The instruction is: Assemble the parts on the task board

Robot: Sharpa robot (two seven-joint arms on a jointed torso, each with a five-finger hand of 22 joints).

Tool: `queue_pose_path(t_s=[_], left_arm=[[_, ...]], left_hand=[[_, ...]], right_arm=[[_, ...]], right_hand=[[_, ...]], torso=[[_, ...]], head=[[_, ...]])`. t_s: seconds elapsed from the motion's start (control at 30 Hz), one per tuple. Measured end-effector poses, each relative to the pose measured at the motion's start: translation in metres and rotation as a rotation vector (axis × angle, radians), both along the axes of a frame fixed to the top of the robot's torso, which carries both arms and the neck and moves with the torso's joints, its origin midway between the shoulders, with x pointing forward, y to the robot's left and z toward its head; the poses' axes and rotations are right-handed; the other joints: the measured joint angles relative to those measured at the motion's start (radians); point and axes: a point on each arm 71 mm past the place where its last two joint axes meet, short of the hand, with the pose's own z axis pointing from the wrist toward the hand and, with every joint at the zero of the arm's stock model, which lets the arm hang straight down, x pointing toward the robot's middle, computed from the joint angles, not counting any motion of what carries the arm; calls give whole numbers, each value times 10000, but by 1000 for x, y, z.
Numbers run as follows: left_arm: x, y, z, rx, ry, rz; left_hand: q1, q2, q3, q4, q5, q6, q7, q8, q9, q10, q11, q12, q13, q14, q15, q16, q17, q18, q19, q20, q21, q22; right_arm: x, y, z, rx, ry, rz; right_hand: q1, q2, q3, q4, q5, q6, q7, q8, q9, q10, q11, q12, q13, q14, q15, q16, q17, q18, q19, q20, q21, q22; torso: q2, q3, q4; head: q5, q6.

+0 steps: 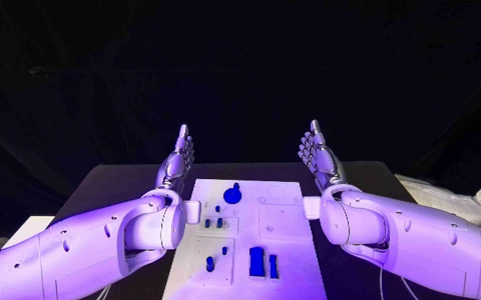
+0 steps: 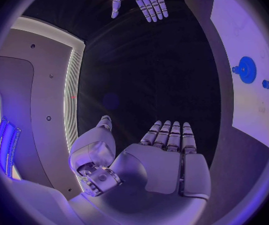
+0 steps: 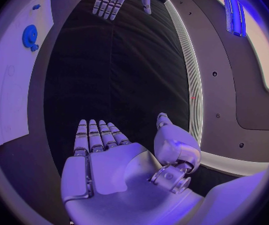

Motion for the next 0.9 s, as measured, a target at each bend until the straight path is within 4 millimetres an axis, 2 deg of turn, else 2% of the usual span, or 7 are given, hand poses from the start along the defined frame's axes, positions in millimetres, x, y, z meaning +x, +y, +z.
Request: queue_pose_path(t_s=[0.17, 0.3, 0.4, 0.43, 0.47, 0.53, 0.9], left_arm=[[0, 0, 0, 28, -23, 24], [0, 0, 0, 40, -35, 33], [0, 0, 0, 46, -41, 38], [0, 0, 0, 47, -43, 39], [0, 0, 0, 49, -46, 40], [0, 0, 0, 52, -50, 43], [0, 0, 0, 57, -56, 49]], left_hand=[[-344, 7, 0, 0, 0, -248, -3, 0, 1, -276, -8, 0, 1, -239, -30, 0, 1, -1, -218, -24, 0, -143], [-554, 7, 0, 0, 0, -403, -1, 0, 2, -428, -5, 0, 2, -377, -20, 0, 1, 0, -601, -22, 0, -191], [-701, -9, 0, 0, 0, -503, 2, 0, 3, -545, -11, 0, 2, -599, -3, 0, 1, 0, -818, -25, 1, -204], [-729, -30, 0, 0, 0, -611, 11, 0, 3, -648, -13, 0, 2, -717, 0, 0, 1, 0, -860, -29, 1, -213], [-1011, -12, 0, 0, 1, -1162, 8, 1, 4, -1214, -21, 0, 3, -1169, -6, 0, 1, 0, -1068, -28, 1, -227], [-1757, -7, 0, 0, 1, -1383, 3, 1, 5, -1443, -13, 0, 3, -1347, -5, 0, 1, 1, -1134, -27, 1, -237], [-1906, -3, 1, 0, 1, -1384, -4, 1, 8, -1443, -15, 0, 5, -1345, -3, 0, 2, 0, -1134, -27, 1, -239]], right_arm=[[0, 0, 0, 3, -3, -27], [0, 0, 0, 4, -6, -40], [0, 0, 0, 4, -7, -50], [0, 0, 0, 4, -7, -52], [0, 0, 0, 4, -8, -53], [0, 0, 0, 4, -9, -56], [0, 0, 0, 7, -9, -64]], right_hand=[[-364, -21, 0, 0, 0, -227, -17, 0, 1, -276, 4, 0, 0, -294, -5, 0, -2, -154, -249, -32, -39, 1], [-1174, -5, 0, 0, 0, -1219, -1, 0, 2, -1301, 2, 0, 0, -1370, 1, 1, -2, -154, -1282, -19, -40, 1], [-1984, -3, 0, 0, 0, -1314, -5, 0, 3, -1460, -3, 0, 1, -1534, -2, 1, -1, -154, -1439, -18, -40, 2], [-1985, -1, 0, 0, 0, -1314, -6, 0, 3, -1460, -3, 0, 1, -1534, -2, 1, -1, -154, -1439, -18, -40, 3], [-1994, 8, 0, 0, 0, -1314, -5, 0, 3, -1460, -3, 0, 1, -1534, -2, 1, -1, -154, -1439, -18, -40, 3], [-2006, -4, 0, 0, 0, -1314, -6, 0, 4, -1460, -3, 0, 1, -1534, -2, 1, 0, -155, -1439, -18, -40, 4], [-2006, -3, 0, 0, 0, -1314, -5, 1, 4, -1460, -3, 0, 3, -1533, -2, 1, 1, -154, -1439, -18, -40, -4]], torso=[[0, -1, 0], [0, -1, 0], [0, -1, 0], [0, -1, 0], [0, 0, 0], [-1, -1, 0], [-1, 0, 0]], head=[[0, 0], [0, 1], [0, 1], [0, 1], [0, 1], [0, 1], [0, 1]])
